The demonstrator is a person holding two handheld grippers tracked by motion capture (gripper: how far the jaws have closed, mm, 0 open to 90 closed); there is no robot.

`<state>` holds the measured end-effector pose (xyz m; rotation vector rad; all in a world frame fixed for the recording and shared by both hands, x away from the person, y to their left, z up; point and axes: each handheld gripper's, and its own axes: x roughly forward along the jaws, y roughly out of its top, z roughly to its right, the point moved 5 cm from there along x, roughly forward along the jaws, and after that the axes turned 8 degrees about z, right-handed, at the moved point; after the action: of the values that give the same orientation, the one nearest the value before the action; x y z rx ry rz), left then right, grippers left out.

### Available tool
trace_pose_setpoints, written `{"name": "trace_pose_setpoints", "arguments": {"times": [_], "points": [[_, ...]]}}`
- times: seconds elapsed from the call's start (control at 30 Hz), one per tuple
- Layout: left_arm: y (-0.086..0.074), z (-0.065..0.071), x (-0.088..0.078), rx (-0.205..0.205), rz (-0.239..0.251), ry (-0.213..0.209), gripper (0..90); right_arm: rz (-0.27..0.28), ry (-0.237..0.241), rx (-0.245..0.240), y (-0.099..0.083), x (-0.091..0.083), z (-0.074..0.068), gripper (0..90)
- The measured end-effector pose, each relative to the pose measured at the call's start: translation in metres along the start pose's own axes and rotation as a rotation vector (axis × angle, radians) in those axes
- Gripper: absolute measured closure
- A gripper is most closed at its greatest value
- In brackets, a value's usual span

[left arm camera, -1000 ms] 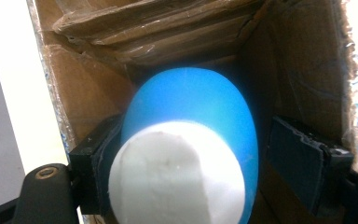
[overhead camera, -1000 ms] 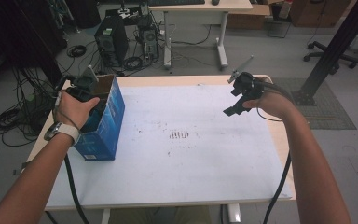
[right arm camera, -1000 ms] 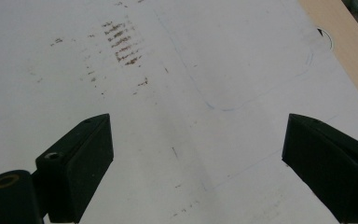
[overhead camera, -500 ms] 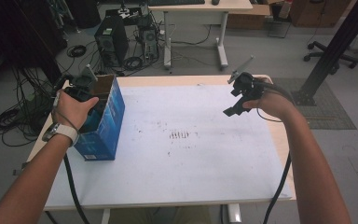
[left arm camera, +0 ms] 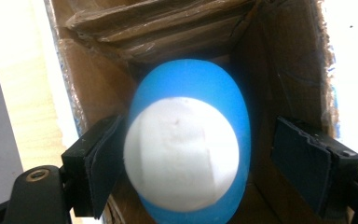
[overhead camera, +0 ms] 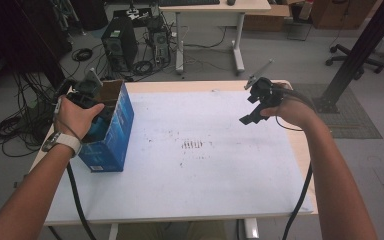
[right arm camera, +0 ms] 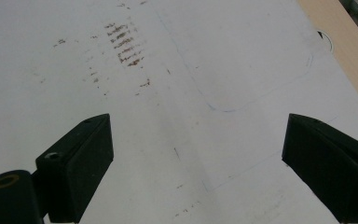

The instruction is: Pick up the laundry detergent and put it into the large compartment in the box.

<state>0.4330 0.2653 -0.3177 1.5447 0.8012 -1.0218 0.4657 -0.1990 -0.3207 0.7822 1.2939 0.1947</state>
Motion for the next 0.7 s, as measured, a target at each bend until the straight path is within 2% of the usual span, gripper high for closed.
{"name": "trace_pose_setpoints", "arguments": {"times": [0.13,0.27,0.7], "points": [[0.001,0.000,-0.004,0.001,0.005,-0.015,17.2,0.000,-0.001,-0.001,0.000,0.000,0.000,8.9],[0.003,-0.001,-0.008,0.008,0.005,-0.012,14.2,-0.001,-0.003,-0.001,-0.001,-0.002,0.000,8.9],[0.004,-0.003,-0.022,0.013,0.013,-0.040,12.4,-0.002,-0.005,0.001,-0.001,-0.003,-0.001,8.9]]}}
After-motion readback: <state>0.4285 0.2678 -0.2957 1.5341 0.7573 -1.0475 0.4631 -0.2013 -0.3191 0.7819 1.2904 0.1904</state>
